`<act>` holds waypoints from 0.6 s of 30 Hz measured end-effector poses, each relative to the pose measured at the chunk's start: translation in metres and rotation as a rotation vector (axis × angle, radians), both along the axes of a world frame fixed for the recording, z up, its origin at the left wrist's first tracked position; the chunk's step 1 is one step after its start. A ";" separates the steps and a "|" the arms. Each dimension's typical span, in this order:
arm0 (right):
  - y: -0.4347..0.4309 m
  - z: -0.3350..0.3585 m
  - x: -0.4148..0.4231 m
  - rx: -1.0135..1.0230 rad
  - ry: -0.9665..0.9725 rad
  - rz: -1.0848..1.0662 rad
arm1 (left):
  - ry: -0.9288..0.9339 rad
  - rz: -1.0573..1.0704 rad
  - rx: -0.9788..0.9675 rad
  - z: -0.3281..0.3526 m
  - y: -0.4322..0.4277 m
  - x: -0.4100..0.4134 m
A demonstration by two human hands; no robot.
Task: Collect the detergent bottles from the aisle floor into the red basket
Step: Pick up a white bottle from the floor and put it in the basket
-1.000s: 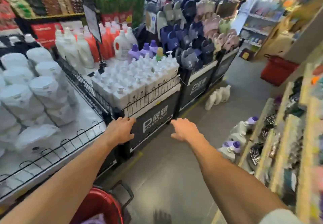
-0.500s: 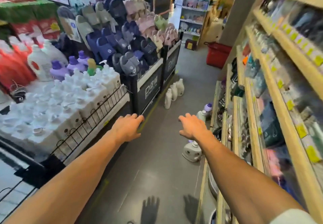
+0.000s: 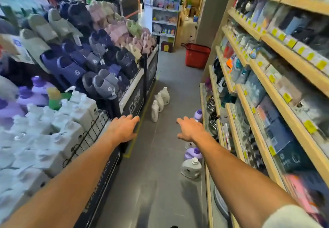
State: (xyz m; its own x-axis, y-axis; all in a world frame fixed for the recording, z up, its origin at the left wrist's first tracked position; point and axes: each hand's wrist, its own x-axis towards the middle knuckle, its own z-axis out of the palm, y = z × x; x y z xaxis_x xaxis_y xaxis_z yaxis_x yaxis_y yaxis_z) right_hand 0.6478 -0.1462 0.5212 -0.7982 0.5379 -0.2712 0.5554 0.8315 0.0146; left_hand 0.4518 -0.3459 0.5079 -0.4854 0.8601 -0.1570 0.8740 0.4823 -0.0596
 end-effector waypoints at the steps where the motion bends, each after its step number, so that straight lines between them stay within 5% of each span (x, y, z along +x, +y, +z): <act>1: 0.009 -0.001 -0.011 -0.005 -0.002 -0.018 | -0.004 -0.015 -0.002 -0.002 0.011 -0.012; 18: 0.239 -0.024 -0.216 -0.117 0.025 -0.106 | -0.016 -0.062 -0.050 -0.017 0.255 -0.215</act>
